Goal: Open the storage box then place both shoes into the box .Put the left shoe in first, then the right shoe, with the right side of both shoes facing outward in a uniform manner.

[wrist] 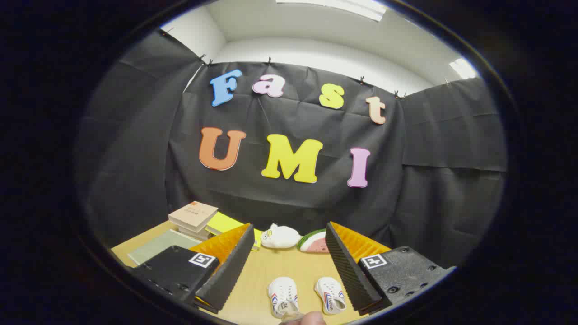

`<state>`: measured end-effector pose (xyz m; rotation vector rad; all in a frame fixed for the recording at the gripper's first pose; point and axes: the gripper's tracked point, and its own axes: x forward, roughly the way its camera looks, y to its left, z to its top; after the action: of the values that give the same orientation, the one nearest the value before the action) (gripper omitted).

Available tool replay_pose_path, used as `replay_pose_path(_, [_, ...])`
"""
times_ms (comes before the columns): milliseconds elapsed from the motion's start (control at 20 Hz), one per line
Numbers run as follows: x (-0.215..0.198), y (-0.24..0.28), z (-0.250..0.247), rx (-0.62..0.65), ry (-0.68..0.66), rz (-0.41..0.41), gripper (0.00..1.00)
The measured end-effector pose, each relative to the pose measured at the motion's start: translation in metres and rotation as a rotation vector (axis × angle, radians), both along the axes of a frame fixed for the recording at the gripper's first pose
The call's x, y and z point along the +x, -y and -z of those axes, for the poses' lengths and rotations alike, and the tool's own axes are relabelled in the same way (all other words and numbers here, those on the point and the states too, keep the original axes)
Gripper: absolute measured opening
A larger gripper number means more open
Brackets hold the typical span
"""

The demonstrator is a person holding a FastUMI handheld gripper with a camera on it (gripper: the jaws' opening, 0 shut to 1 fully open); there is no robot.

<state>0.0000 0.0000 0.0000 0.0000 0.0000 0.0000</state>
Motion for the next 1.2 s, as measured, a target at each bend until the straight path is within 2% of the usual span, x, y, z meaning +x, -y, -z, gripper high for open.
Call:
replay_pose_path(700, [0.005,0.000,-0.012,0.001,0.019,-0.035,1.00])
replay_pose_path(1050, [0.003,-0.010,-0.016,-0.018,0.013,-0.091,1.00])
replay_pose_path(1200, [0.000,-0.023,-0.010,-0.016,-0.005,-0.147,1.00])
